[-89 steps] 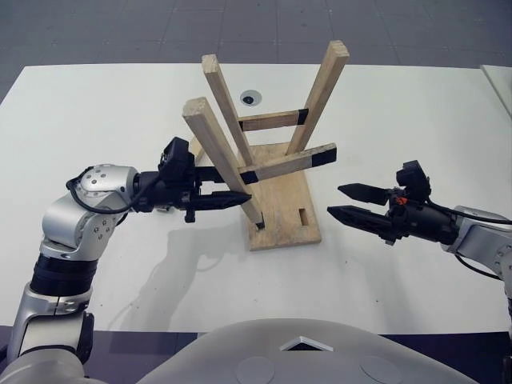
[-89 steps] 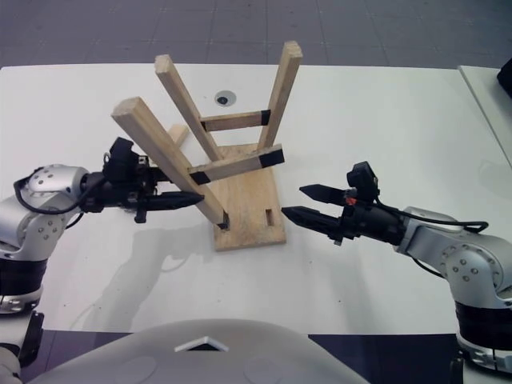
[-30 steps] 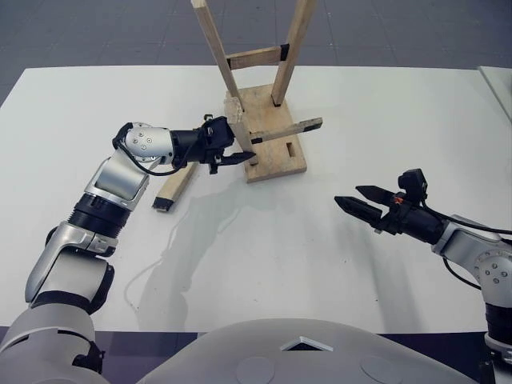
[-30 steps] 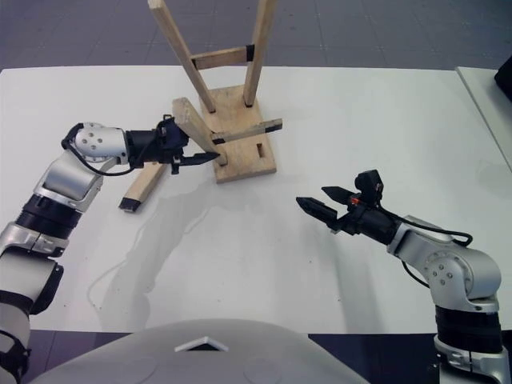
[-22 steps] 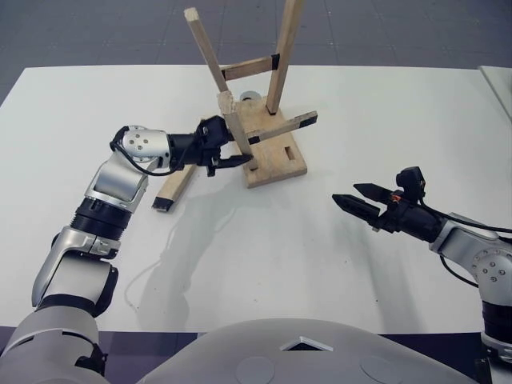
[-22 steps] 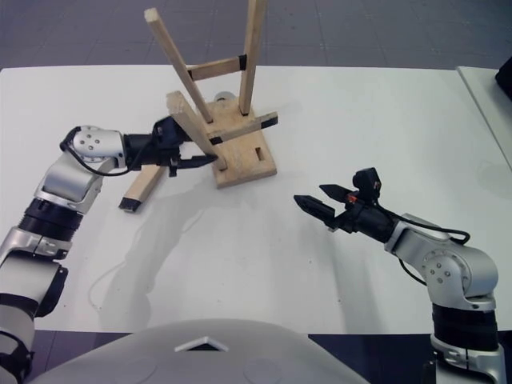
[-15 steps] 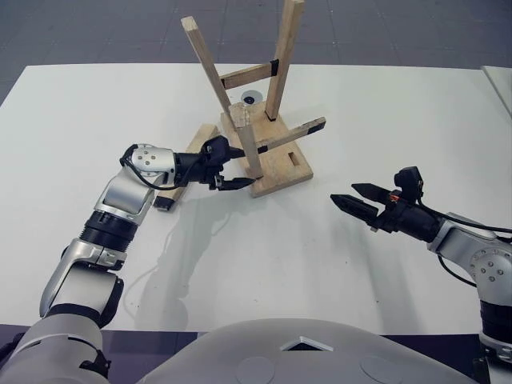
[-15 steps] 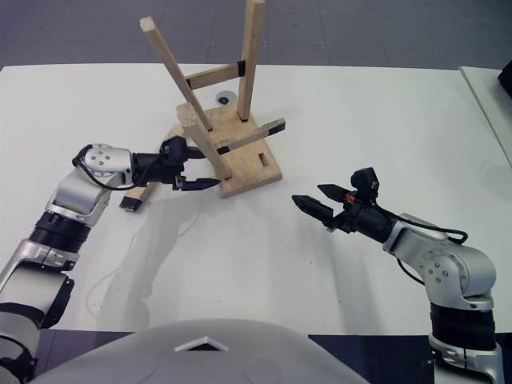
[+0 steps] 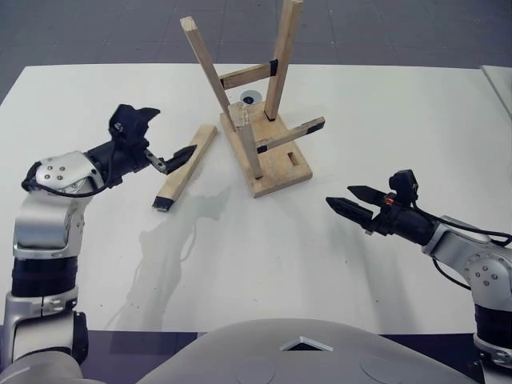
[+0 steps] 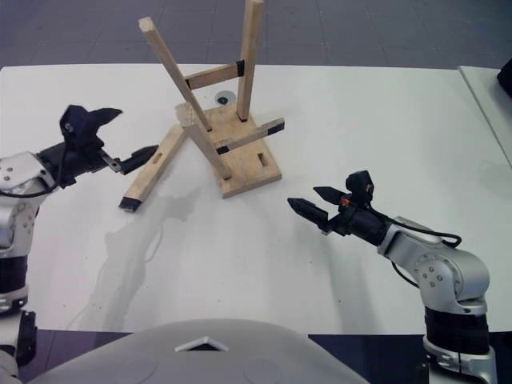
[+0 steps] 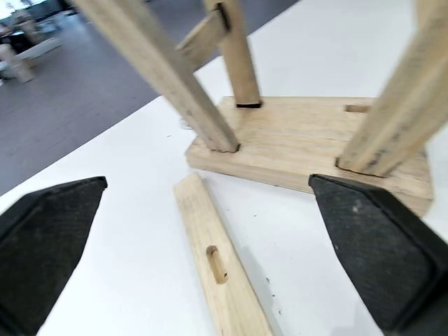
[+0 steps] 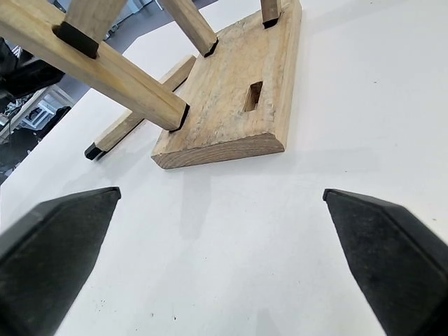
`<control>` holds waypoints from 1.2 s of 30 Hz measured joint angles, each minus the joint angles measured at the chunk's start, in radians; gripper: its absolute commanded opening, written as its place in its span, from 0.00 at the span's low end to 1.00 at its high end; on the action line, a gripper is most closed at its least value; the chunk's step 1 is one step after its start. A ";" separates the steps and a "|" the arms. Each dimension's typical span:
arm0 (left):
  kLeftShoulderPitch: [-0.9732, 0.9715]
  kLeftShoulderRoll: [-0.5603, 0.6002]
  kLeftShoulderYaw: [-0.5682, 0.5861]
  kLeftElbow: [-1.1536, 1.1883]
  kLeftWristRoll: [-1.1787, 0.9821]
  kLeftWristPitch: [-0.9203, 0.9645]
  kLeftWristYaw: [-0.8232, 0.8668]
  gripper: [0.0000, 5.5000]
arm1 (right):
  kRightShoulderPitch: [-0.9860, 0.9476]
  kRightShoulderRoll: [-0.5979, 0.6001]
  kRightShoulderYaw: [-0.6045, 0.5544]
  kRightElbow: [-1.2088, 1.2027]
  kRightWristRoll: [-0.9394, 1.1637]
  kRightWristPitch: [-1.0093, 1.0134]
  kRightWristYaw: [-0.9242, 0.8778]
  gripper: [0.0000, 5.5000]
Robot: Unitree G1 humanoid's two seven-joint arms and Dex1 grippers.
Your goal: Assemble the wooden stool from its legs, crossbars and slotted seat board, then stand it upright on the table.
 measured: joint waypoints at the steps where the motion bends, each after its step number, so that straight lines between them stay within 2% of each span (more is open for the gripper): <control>1: 0.065 -0.030 0.004 -0.032 0.002 0.023 0.043 0.98 | 0.001 0.009 -0.001 -0.012 0.002 0.001 -0.008 0.98; 4: 0.166 -0.069 0.002 -0.060 0.004 0.073 0.100 0.98 | 0.002 0.013 -0.001 -0.030 0.005 0.004 -0.017 0.98; 6: 0.189 -0.090 -0.002 -0.059 0.026 0.094 0.137 0.93 | 0.003 0.014 -0.003 -0.034 0.006 0.010 -0.019 0.98; 16: 0.229 -0.105 -0.008 -0.046 0.030 0.174 0.173 0.58 | -0.001 0.014 -0.019 -0.049 0.030 0.031 -0.020 0.98; 24: 0.203 -0.107 -0.018 -0.054 0.022 0.226 0.172 0.37 | -0.092 0.021 -0.065 -0.104 0.118 0.042 -0.095 0.98; 31: 0.133 -0.148 -0.022 -0.015 0.028 0.228 0.205 0.37 | -0.252 0.050 -0.108 -0.096 0.087 -0.013 -0.265 0.98; 36: -0.009 -0.201 0.076 0.081 0.003 0.091 0.237 0.37 | -0.375 0.105 -0.183 -0.030 0.146 -0.051 -0.379 0.98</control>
